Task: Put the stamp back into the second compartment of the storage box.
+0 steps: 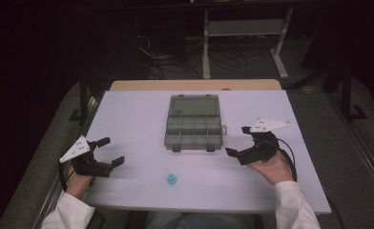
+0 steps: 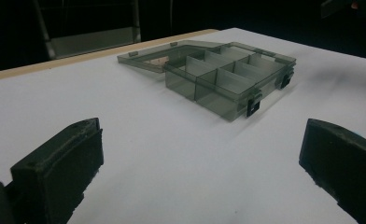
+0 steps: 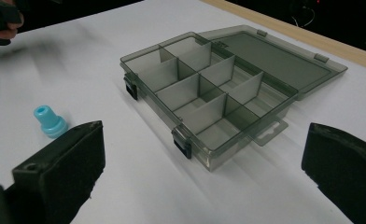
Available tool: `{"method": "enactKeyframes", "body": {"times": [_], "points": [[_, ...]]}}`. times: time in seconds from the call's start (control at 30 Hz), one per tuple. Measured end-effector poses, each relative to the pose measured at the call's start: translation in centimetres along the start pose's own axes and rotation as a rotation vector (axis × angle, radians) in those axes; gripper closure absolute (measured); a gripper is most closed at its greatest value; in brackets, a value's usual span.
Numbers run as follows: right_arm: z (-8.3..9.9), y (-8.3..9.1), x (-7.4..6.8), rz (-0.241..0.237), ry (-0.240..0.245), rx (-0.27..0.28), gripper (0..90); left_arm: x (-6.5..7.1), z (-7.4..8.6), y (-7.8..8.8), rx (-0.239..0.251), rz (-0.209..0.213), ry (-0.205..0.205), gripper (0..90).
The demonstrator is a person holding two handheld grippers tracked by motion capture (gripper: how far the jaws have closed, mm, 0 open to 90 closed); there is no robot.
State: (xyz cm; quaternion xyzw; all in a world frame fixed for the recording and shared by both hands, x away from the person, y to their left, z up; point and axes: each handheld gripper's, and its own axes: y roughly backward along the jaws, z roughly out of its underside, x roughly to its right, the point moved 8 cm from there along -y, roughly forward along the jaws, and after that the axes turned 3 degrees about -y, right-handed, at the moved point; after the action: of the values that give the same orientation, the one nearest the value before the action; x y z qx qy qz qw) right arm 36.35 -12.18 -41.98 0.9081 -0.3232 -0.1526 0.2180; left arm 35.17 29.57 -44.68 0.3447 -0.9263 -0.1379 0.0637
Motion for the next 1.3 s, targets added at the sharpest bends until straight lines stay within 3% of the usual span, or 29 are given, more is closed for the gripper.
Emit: {"method": "enactKeyframes", "body": {"times": [0.7, 1.3], "points": [[-1.2, -2.6, -3.6, -0.114, 0.055, -0.022, 0.0, 0.0, -0.1, 0.1, 0.003, -0.002, -0.004, 0.0], [-1.2, -5.1, -5.7, -0.164, 0.084, -0.069, 0.0, 0.0, 0.0, 0.0, -0.002, 0.006, -0.015, 0.0]]}}
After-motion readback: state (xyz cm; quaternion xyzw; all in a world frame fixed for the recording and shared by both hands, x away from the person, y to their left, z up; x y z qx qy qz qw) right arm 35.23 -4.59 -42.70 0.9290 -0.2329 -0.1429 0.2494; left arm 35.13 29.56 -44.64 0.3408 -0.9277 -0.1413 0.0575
